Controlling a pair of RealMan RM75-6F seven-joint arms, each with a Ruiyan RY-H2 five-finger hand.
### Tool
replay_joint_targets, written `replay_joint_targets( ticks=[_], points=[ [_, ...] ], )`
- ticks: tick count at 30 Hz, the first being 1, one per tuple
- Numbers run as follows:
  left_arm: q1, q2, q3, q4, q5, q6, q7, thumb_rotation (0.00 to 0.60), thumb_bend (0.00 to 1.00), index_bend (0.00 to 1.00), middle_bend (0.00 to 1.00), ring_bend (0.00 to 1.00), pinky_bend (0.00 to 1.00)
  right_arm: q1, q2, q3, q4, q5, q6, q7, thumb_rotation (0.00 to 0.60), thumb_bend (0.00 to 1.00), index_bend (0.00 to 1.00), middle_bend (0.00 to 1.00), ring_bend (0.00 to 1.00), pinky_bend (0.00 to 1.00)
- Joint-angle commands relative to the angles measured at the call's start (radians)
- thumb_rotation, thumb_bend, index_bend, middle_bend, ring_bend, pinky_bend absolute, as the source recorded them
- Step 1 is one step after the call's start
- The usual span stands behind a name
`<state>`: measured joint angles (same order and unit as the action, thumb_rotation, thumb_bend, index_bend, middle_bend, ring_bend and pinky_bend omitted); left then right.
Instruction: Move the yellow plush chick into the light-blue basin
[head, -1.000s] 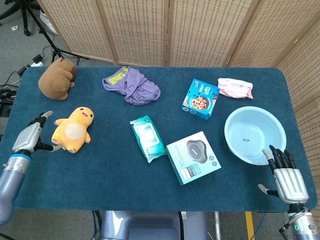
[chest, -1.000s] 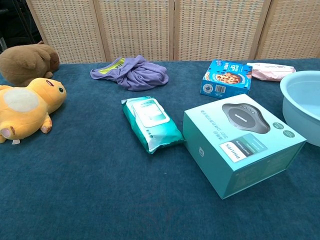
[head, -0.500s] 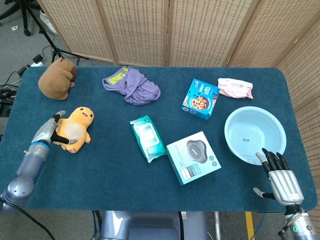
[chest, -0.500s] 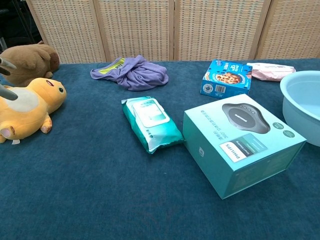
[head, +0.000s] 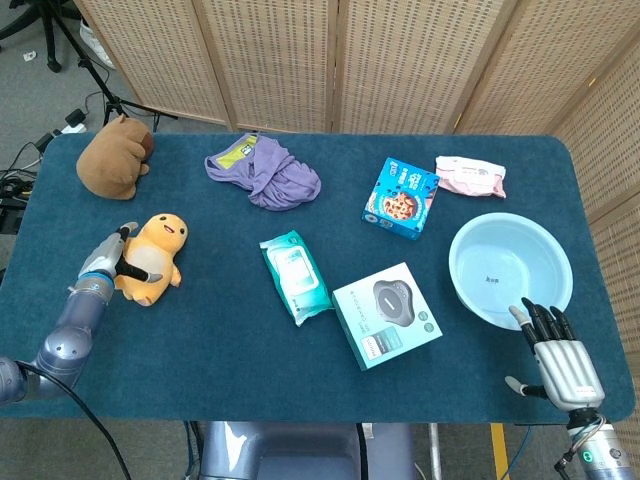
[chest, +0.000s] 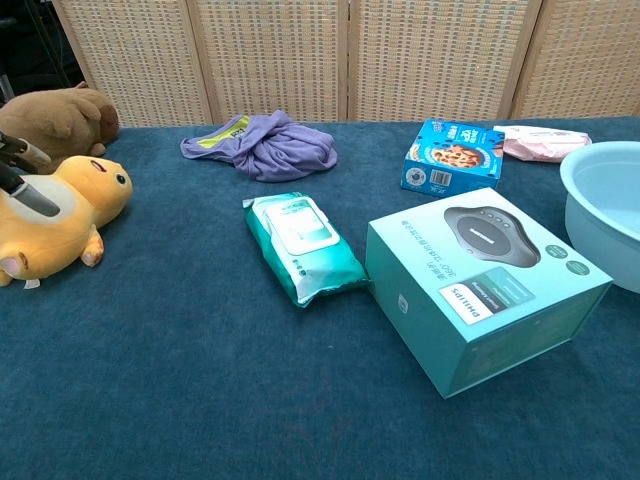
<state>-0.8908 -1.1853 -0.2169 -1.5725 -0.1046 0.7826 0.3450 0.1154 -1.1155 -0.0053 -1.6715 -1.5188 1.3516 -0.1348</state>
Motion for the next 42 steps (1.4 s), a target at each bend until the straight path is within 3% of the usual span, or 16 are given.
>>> replay_joint_targets(
  ticks=[1,11,16,19,21,24,27,33,42],
  points=[
    [-0.016,-0.038,0.022,0.048,-0.027,-0.01,0.019,0.6,0.14,0.0,0.0,0.0,0.0,0.001,-0.001,0.0,0.0,0.004,-0.003,-0.001,0.6,0.0,0.0,0.0,0.0,0.0],
    [-0.025,-0.129,0.061,0.188,-0.079,-0.062,0.054,0.6,0.15,0.0,0.0,0.0,0.0,0.003,-0.002,-0.002,0.001,0.001,-0.005,0.005,0.6,0.0,0.0,0.0,0.0,0.0],
    [-0.025,-0.176,0.083,0.249,-0.091,-0.082,0.075,0.6,0.24,0.0,0.0,0.0,0.0,0.002,0.001,-0.004,-0.002,-0.003,-0.002,0.014,0.6,0.0,0.0,0.0,0.0,0.0],
    [-0.027,-0.192,0.088,0.274,-0.1,-0.067,0.084,0.6,0.36,0.14,0.0,0.0,0.03,0.002,0.003,-0.004,-0.002,-0.005,0.0,0.02,0.6,0.0,0.0,0.0,0.0,0.0],
    [-0.028,-0.207,0.08,0.29,-0.099,-0.024,0.077,0.6,0.47,0.32,0.03,0.04,0.13,0.002,0.003,-0.005,-0.002,-0.006,0.0,0.021,0.6,0.0,0.0,0.0,0.0,0.0],
    [-0.029,-0.233,0.064,0.308,-0.083,0.065,0.063,0.6,0.57,0.52,0.23,0.22,0.29,0.002,0.004,-0.006,-0.002,-0.007,0.0,0.023,0.6,0.0,0.0,0.0,0.0,0.0],
    [-0.027,-0.256,0.049,0.318,-0.053,0.147,0.053,0.6,0.63,0.62,0.34,0.35,0.39,0.001,0.004,-0.006,-0.003,-0.01,0.002,0.025,0.6,0.0,0.0,0.0,0.0,0.0],
    [-0.013,-0.268,0.017,0.303,0.033,0.264,0.061,0.6,0.69,0.72,0.42,0.43,0.46,0.0,0.006,-0.007,-0.005,-0.013,0.007,0.029,0.6,0.0,0.0,0.0,0.0,0.0],
    [0.011,-0.221,-0.056,0.18,0.147,0.354,0.07,0.6,0.71,0.73,0.43,0.44,0.46,-0.002,0.011,-0.006,-0.007,-0.013,0.012,0.039,0.6,0.0,0.0,0.0,0.0,0.0]
  ],
)
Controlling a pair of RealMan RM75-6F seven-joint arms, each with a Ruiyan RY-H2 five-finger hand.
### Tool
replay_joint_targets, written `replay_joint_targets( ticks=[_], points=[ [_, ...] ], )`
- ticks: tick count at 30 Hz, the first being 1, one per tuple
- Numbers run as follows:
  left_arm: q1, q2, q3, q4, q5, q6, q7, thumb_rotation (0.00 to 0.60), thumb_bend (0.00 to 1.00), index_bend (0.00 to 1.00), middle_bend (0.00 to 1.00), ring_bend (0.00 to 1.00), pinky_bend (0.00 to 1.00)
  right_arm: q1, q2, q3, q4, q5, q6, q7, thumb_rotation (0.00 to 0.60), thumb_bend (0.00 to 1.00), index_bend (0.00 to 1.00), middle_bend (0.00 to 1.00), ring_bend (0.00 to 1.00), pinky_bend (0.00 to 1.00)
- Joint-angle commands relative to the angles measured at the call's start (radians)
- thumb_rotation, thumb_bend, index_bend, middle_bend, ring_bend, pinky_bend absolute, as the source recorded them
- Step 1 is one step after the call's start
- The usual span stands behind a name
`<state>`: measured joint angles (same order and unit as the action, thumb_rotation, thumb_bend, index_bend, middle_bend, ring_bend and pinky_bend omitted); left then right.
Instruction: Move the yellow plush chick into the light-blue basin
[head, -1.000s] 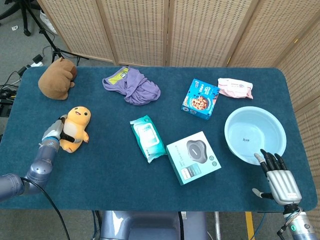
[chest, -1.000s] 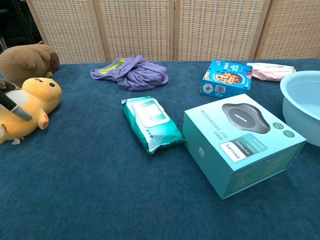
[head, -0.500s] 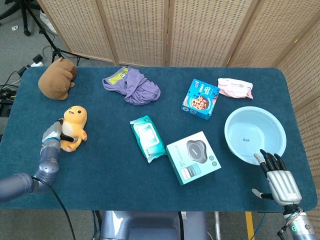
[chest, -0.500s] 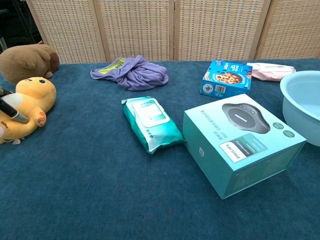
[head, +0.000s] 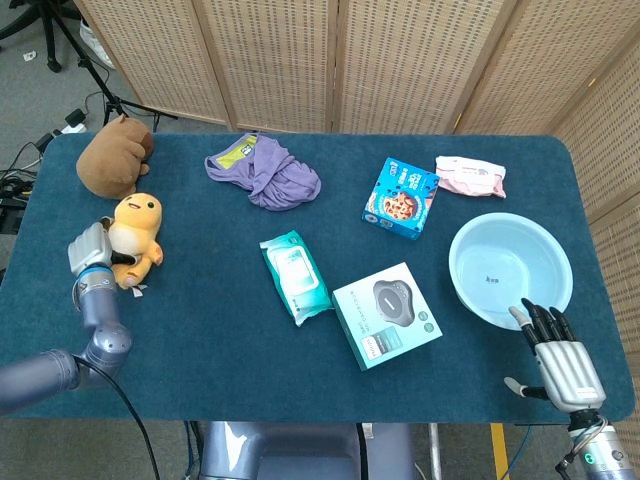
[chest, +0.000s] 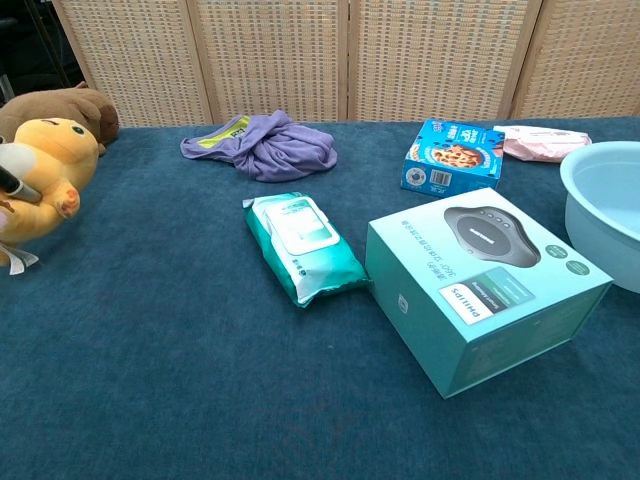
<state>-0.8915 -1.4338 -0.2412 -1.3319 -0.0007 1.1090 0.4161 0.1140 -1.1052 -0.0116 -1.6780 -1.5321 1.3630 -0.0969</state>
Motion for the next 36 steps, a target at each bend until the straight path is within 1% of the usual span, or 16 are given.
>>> replay_joint_targets(
  ticks=[1,5,9,11,14,18,19,20,24,31,32,34,36],
  points=[
    [0.015,0.038,-0.041,-0.086,0.057,0.036,-0.004,0.6,0.71,0.73,0.43,0.44,0.46,-0.001,0.001,0.0,0.0,0.0,0.001,0.002,0.6,0.0,0.0,0.0,0.0,0.0],
    [0.038,0.084,-0.098,-0.219,0.126,0.049,-0.052,0.6,0.7,0.73,0.43,0.44,0.46,-0.003,0.005,-0.001,-0.003,-0.003,0.007,0.005,0.6,0.0,0.0,0.0,0.0,0.0],
    [0.079,0.115,-0.145,-0.35,0.234,0.039,-0.153,0.6,0.69,0.73,0.43,0.44,0.46,-0.005,0.008,-0.001,-0.005,-0.006,0.011,0.008,0.6,0.0,0.0,0.0,0.0,0.0],
    [0.092,0.124,-0.156,-0.407,0.283,0.041,-0.18,0.6,0.69,0.73,0.43,0.44,0.46,-0.005,0.009,-0.001,-0.005,-0.006,0.012,0.011,0.6,0.0,0.0,0.0,0.0,0.0],
    [0.094,0.129,-0.151,-0.478,0.338,0.055,-0.17,0.6,0.68,0.73,0.43,0.44,0.46,-0.005,0.01,0.0,-0.004,-0.004,0.012,0.013,0.6,0.0,0.0,0.0,0.0,0.0],
    [0.068,0.118,-0.158,-0.532,0.339,0.07,-0.129,0.6,0.66,0.73,0.43,0.44,0.47,-0.006,0.01,0.001,-0.004,-0.001,0.011,0.009,0.6,0.0,0.0,0.0,0.0,0.0],
    [0.058,0.112,-0.16,-0.541,0.334,0.076,-0.115,0.6,0.66,0.73,0.43,0.44,0.47,-0.006,0.01,0.001,-0.005,0.0,0.011,0.007,0.6,0.0,0.0,0.0,0.0,0.0],
    [0.022,0.094,-0.158,-0.551,0.339,0.081,-0.066,0.6,0.65,0.73,0.43,0.44,0.46,-0.008,0.011,0.003,-0.006,0.0,0.016,0.008,0.6,0.0,0.0,0.0,0.0,0.0],
    [-0.049,0.043,-0.175,-0.537,0.273,0.137,0.03,0.6,0.64,0.73,0.43,0.44,0.46,-0.011,0.014,0.003,-0.008,-0.001,0.022,0.012,0.6,0.0,0.0,0.0,0.0,0.0],
    [-0.135,-0.036,-0.199,-0.49,0.208,0.17,0.128,0.6,0.63,0.72,0.42,0.44,0.46,-0.014,0.022,0.007,-0.009,0.004,0.029,0.027,0.6,0.0,0.0,0.0,0.0,0.0],
    [-0.151,-0.056,-0.2,-0.478,0.198,0.161,0.144,0.6,0.63,0.7,0.4,0.43,0.46,-0.016,0.025,0.009,-0.009,0.005,0.034,0.032,0.6,0.0,0.0,0.0,0.0,0.0],
    [-0.167,-0.079,-0.202,-0.459,0.187,0.154,0.156,0.6,0.61,0.62,0.34,0.39,0.46,-0.017,0.027,0.01,-0.008,0.004,0.038,0.038,0.6,0.0,0.0,0.0,0.0,0.0],
    [-0.176,-0.097,-0.2,-0.444,0.187,0.141,0.16,0.6,0.59,0.5,0.26,0.36,0.46,-0.019,0.028,0.011,-0.007,0.003,0.041,0.045,0.6,0.0,0.0,0.0,0.0,0.0]
  ],
)
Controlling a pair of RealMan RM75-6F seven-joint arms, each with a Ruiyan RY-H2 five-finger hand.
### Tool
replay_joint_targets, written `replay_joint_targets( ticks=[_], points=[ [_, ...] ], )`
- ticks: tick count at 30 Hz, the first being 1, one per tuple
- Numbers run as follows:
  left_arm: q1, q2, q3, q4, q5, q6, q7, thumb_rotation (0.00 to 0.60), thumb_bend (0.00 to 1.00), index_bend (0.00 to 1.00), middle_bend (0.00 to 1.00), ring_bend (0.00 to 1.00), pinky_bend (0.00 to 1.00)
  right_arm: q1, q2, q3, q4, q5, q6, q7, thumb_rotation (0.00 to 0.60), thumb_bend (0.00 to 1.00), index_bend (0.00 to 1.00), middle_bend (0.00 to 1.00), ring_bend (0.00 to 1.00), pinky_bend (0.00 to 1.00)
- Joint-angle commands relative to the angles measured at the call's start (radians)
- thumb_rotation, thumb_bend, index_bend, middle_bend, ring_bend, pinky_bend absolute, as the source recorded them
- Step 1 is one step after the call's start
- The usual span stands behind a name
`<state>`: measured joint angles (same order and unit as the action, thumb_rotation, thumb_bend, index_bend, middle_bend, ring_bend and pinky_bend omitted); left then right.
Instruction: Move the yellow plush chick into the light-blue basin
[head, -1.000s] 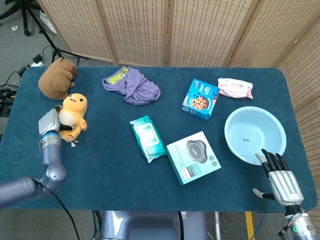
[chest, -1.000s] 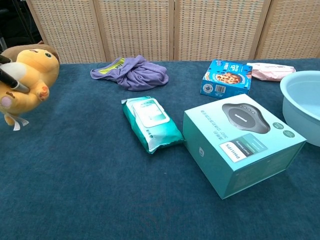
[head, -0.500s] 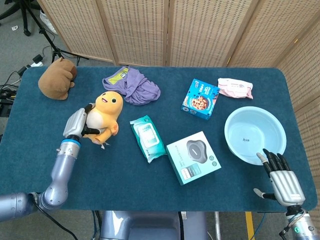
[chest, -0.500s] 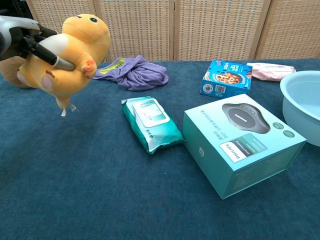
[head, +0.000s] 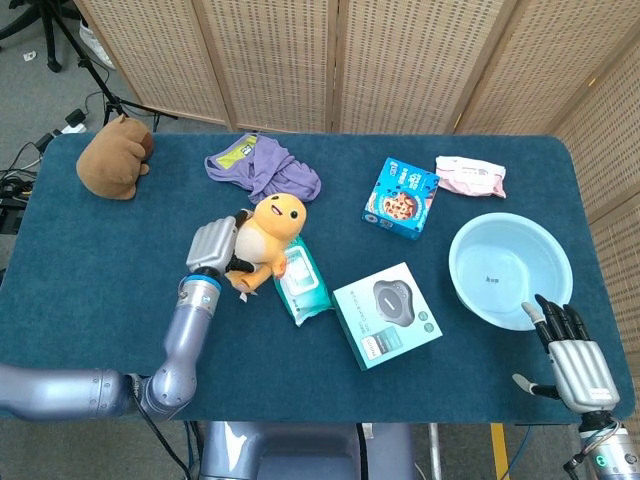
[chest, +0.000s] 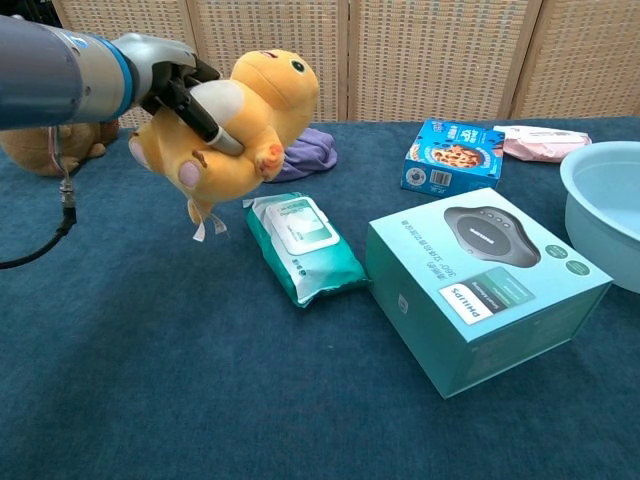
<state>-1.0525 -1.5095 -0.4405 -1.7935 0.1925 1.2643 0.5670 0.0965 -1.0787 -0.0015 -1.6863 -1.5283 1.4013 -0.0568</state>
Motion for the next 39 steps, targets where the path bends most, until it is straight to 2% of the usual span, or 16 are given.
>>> replay_joint_targets(
  ticks=[1,4,6,9,15,20,26,39],
  points=[
    [-0.018,-0.028,-0.001,0.024,-0.006,-0.02,0.009,0.6,0.58,0.47,0.25,0.34,0.46,-0.001,0.002,0.001,0.001,-0.002,0.003,0.007,0.6,0.0,0.0,0.0,0.0,0.0],
    [-0.026,-0.049,0.001,0.045,-0.006,-0.044,0.008,0.6,0.55,0.39,0.16,0.22,0.4,-0.002,0.003,0.001,0.003,-0.002,0.003,0.012,0.6,0.0,0.0,0.0,0.0,0.0],
    [-0.038,-0.071,0.008,0.071,-0.008,-0.084,0.014,0.6,0.53,0.34,0.08,0.12,0.32,-0.001,0.006,0.001,0.003,-0.003,0.001,0.019,0.6,0.0,0.0,0.0,0.0,0.0],
    [-0.045,-0.089,0.012,0.096,-0.001,-0.124,0.008,0.6,0.51,0.28,0.0,0.01,0.2,-0.003,0.009,0.0,0.004,-0.003,0.003,0.029,0.6,0.0,0.0,0.0,0.0,0.0],
    [-0.047,-0.111,0.026,0.128,0.026,-0.177,-0.012,0.6,0.43,0.16,0.0,0.0,0.02,-0.003,0.011,0.003,0.008,-0.001,0.003,0.039,0.6,0.0,0.0,0.0,0.0,0.0],
    [-0.037,-0.122,0.031,0.143,0.069,-0.205,-0.051,0.6,0.35,0.01,0.0,0.0,0.0,-0.002,0.011,0.002,0.007,-0.002,0.0,0.037,0.6,0.0,0.0,0.0,0.0,0.0],
    [-0.013,-0.106,0.034,0.14,0.138,-0.242,-0.107,0.6,0.3,0.0,0.0,0.0,0.0,-0.002,0.012,0.001,0.005,-0.001,-0.004,0.033,0.6,0.0,0.0,0.0,0.0,0.0],
    [0.021,-0.058,0.058,0.137,0.205,-0.343,-0.198,0.6,0.25,0.0,0.0,0.0,0.0,-0.004,0.009,0.004,0.005,-0.001,0.002,0.031,0.6,0.0,0.0,0.0,0.0,0.0]
  ],
)
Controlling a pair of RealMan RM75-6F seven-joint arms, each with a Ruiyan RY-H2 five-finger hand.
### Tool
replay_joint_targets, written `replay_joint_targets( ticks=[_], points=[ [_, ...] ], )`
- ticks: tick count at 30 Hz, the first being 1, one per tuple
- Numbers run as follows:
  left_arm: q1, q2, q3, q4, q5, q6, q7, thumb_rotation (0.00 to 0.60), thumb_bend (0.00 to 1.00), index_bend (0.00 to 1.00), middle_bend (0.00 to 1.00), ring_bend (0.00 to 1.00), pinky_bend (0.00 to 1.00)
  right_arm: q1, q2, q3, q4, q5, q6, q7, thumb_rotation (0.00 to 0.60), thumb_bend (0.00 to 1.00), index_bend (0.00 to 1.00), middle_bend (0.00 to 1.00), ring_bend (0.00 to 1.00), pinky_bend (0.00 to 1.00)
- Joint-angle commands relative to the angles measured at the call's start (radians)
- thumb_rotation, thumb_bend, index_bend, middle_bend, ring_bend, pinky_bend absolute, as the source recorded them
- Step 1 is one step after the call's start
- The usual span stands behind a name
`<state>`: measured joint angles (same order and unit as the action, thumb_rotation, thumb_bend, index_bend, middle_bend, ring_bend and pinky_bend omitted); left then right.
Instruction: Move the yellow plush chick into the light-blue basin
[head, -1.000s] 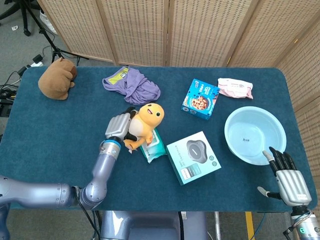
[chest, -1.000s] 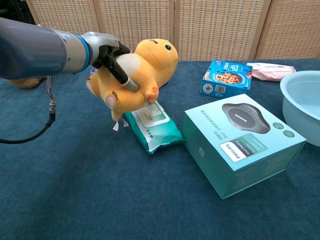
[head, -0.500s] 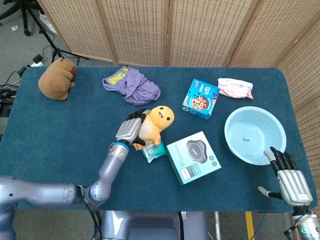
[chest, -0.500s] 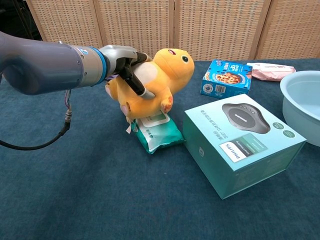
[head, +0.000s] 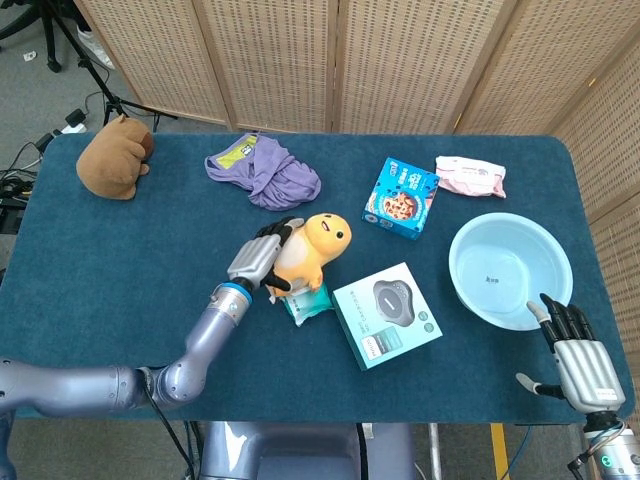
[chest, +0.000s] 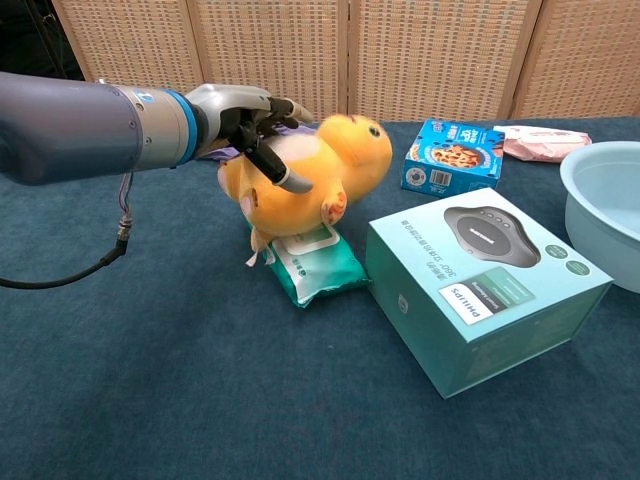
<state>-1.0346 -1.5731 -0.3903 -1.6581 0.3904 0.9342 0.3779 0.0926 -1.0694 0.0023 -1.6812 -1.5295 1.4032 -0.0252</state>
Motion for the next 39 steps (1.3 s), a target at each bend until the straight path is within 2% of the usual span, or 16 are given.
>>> replay_joint_targets(
  ticks=[1,4,8,14,20,25,30,33,35,39],
  points=[
    [0.004,0.008,0.014,0.003,0.012,-0.025,-0.012,0.6,0.25,0.0,0.0,0.0,0.0,-0.001,0.0,0.0,0.0,-0.001,0.002,0.0,0.6,0.0,0.0,0.0,0.0,0.0],
    [0.005,0.012,0.034,0.015,0.036,-0.041,-0.019,0.6,0.25,0.0,0.0,0.0,0.0,-0.002,-0.002,0.001,0.001,-0.004,0.005,0.001,0.6,0.0,0.0,0.0,0.0,0.0],
    [0.003,0.013,0.059,0.03,0.076,-0.013,-0.003,0.6,0.25,0.0,0.0,0.0,0.0,-0.002,-0.002,0.002,0.002,-0.002,0.006,0.001,0.6,0.0,0.0,0.0,0.0,0.0],
    [0.029,0.052,0.034,-0.01,0.098,-0.005,-0.059,0.6,0.25,0.0,0.0,0.0,0.0,-0.001,-0.003,0.002,0.002,0.0,0.002,-0.004,0.6,0.0,0.0,0.0,0.0,0.0],
    [0.059,0.17,0.013,-0.113,0.114,0.005,-0.074,0.6,0.25,0.0,0.0,0.0,0.0,0.0,-0.006,0.002,0.001,0.001,0.0,-0.013,0.6,0.0,0.0,0.0,0.0,0.0],
    [0.117,0.313,0.031,-0.241,0.157,0.048,-0.061,0.6,0.26,0.0,0.0,0.0,0.0,-0.001,-0.008,0.001,-0.002,0.001,-0.001,-0.025,0.6,0.0,0.0,0.0,0.0,0.0],
    [0.233,0.459,0.114,-0.349,0.316,0.12,-0.059,0.6,0.26,0.0,0.0,0.0,0.0,-0.001,-0.013,0.002,-0.002,0.002,0.002,-0.036,0.6,0.0,0.0,0.0,0.0,0.0],
    [0.324,0.5,0.17,-0.373,0.463,0.184,-0.108,0.6,0.26,0.0,0.0,0.0,0.0,-0.001,-0.014,0.005,-0.002,0.007,0.001,-0.04,0.6,0.0,0.0,0.0,0.0,0.0],
    [0.405,0.532,0.237,-0.379,0.567,0.237,-0.133,0.6,0.26,0.0,0.0,0.0,0.0,-0.002,-0.016,0.008,-0.001,0.014,0.002,-0.044,0.6,0.0,0.0,0.0,0.0,0.0],
    [0.489,0.55,0.316,-0.36,0.686,0.294,-0.151,0.6,0.27,0.0,0.0,0.0,0.0,-0.002,-0.018,0.01,-0.002,0.019,0.002,-0.049,0.6,0.0,0.0,0.0,0.0,0.0]
  ],
)
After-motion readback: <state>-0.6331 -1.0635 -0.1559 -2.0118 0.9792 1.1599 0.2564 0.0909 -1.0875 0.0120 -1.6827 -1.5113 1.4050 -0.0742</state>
